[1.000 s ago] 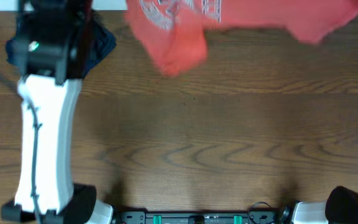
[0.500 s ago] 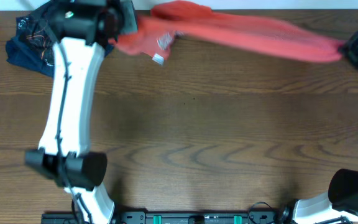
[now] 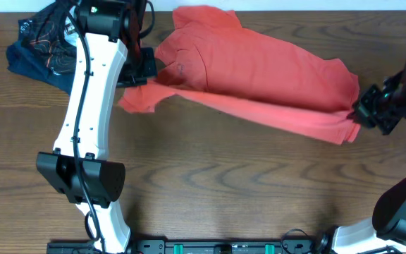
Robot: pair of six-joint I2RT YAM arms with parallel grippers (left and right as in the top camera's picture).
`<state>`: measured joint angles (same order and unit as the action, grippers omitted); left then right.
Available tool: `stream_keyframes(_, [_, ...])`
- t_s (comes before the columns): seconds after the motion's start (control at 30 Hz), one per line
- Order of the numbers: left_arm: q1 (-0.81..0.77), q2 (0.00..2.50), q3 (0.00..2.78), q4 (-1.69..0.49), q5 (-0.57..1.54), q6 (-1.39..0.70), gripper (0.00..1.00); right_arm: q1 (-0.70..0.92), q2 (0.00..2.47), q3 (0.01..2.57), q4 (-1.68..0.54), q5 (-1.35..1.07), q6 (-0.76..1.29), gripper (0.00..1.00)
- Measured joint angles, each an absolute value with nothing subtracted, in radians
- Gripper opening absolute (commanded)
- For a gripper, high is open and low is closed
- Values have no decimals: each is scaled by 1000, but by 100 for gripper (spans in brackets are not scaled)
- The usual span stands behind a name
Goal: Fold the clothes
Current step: 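Lay the shirt flat and pull its near edge toward the robot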
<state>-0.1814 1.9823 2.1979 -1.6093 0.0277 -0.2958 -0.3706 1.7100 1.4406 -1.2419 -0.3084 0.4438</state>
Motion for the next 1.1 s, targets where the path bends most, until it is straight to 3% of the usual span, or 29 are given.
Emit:
stream_keyframes(0.4, [-312, 1939, 1819, -1549, 66, -359, 6, -371, 1689, 1391, -1290, -233, 445, 1])
stream_keyframes(0.63, [-329, 1699, 1562, -1502, 39, -408, 6, -371, 1552, 1372, -1328, -196, 447, 1])
stream_keyframes(0.83, [-329, 1503, 1401, -1504, 38, -427, 6, -371, 1431, 1187, -1298, -183, 443, 1])
stream_keyframes(1.1, [-329, 1401, 1225, -1502, 76, -442, 6, -374, 1361, 1021, -1229, -154, 476, 1])
